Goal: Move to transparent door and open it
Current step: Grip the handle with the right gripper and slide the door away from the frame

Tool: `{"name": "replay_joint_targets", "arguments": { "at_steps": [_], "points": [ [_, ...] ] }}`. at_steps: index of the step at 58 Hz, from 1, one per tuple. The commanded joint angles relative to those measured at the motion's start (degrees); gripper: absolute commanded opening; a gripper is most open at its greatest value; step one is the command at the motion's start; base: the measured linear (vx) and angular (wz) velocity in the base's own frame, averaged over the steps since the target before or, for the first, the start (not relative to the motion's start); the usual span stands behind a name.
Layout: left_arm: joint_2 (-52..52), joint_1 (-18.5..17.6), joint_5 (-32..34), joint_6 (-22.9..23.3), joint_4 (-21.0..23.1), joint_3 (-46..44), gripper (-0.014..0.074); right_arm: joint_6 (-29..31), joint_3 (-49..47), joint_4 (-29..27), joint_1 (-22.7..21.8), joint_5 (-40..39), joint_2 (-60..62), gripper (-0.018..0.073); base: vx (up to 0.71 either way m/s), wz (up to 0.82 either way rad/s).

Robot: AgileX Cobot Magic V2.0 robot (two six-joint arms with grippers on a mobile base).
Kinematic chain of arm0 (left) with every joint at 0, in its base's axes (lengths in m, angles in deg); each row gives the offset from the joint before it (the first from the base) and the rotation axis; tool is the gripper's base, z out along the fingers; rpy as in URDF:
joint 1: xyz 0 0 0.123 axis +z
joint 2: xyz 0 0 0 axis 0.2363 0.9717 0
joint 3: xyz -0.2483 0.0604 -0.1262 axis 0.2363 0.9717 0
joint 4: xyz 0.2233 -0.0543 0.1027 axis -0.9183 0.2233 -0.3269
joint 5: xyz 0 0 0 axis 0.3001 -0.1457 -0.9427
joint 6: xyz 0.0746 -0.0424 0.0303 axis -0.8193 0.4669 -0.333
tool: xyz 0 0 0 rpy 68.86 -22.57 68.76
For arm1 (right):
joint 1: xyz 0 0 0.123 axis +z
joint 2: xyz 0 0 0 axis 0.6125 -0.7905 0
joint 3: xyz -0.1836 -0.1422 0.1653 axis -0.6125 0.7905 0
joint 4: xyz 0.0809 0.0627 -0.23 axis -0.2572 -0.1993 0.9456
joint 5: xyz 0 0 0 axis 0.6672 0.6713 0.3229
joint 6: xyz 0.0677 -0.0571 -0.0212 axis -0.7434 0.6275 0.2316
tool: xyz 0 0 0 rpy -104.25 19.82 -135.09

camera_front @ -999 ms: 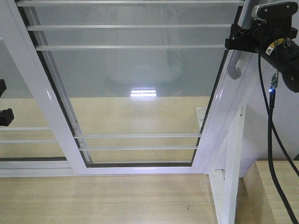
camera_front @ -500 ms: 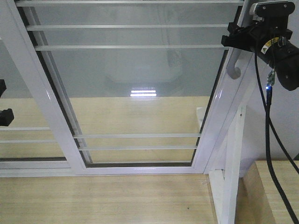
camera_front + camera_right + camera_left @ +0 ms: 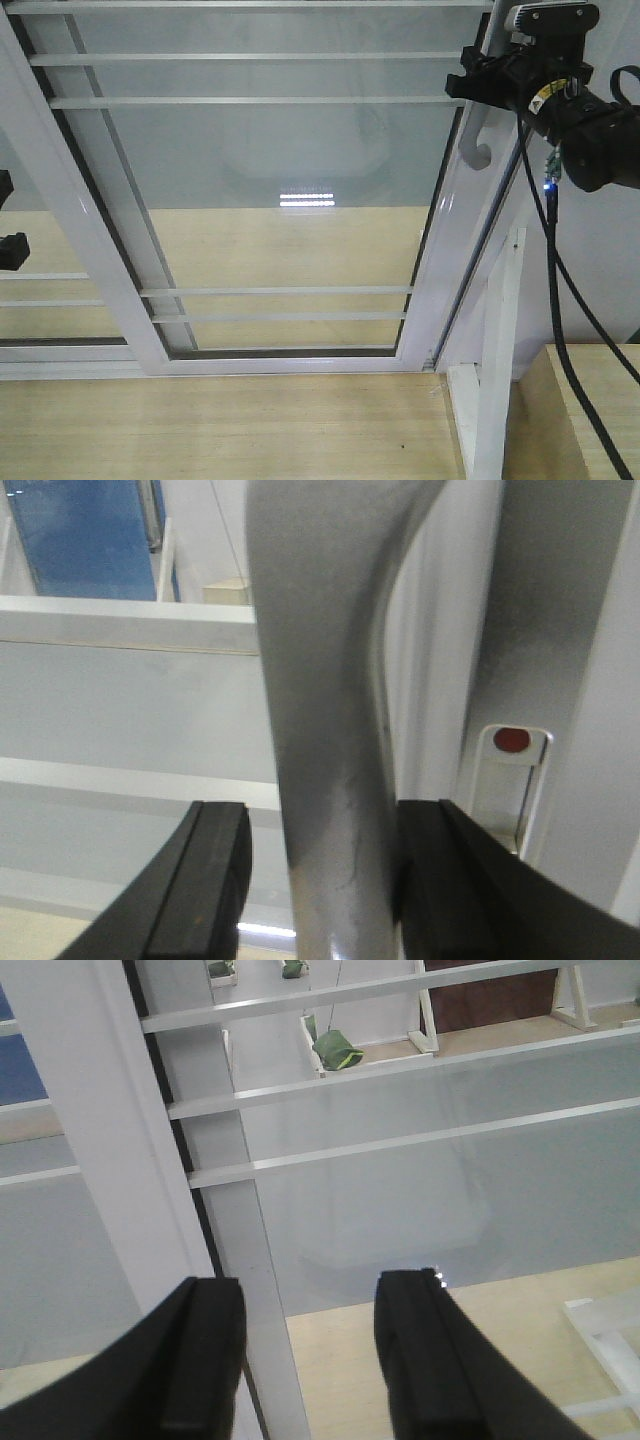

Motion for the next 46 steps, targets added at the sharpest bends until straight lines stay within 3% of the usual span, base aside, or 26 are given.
{"name": "replay_joint_targets", "arguments": {
  "at_steps": [1, 46],
  "points": [
    [-0.1, -0.2, 4.3, 0.1, 0.1, -1.9, 0.0441, 0.1, -2.9, 2.8, 3.4, -6.2, 1.6, 0.0363, 0.0, 0.0],
    [-0.1, -0.2, 4.3, 0.1, 0.1, -1.9, 0.0441, 0.0, -10.6, 1.0, 13.6, -6.5, -3.9, 0.0363, 0.0, 0.0]
  ]
}}
